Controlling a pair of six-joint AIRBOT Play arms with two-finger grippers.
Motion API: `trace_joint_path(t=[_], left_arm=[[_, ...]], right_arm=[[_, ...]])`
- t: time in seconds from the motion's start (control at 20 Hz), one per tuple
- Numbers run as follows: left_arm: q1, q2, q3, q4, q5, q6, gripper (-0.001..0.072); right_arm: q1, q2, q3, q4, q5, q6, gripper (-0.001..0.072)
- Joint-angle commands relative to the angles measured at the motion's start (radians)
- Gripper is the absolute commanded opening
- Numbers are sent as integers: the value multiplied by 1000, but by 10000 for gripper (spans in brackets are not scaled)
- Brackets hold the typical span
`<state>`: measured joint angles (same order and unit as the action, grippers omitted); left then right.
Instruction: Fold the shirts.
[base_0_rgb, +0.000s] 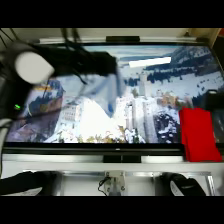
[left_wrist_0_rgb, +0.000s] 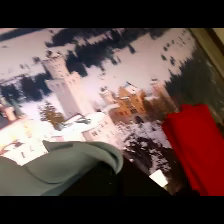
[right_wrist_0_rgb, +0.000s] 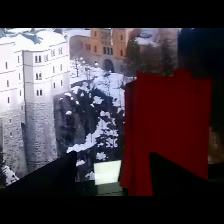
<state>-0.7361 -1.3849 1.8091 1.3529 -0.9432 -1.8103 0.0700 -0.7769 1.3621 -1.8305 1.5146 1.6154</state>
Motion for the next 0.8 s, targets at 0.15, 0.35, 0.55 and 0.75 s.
trace_joint_path(t=[0.15, 0.35, 0.55, 0.75], left_arm=[[-287, -219, -121, 0, 217, -202, 30], [-204, -269, -109, -51, 54, -188, 720], [60, -194, -47, 18, -259, -42, 720], [334, -189, -87, 32, -473, -3, 720]], right_arm=[[0, 203, -1, -101, 55, 7, 551], [0, 129, -14, -13, 74, 8, 553], [0, -6, -149, 192, 35, 7, 672], [0, -172, -328, 327, -81, -1, 672]])
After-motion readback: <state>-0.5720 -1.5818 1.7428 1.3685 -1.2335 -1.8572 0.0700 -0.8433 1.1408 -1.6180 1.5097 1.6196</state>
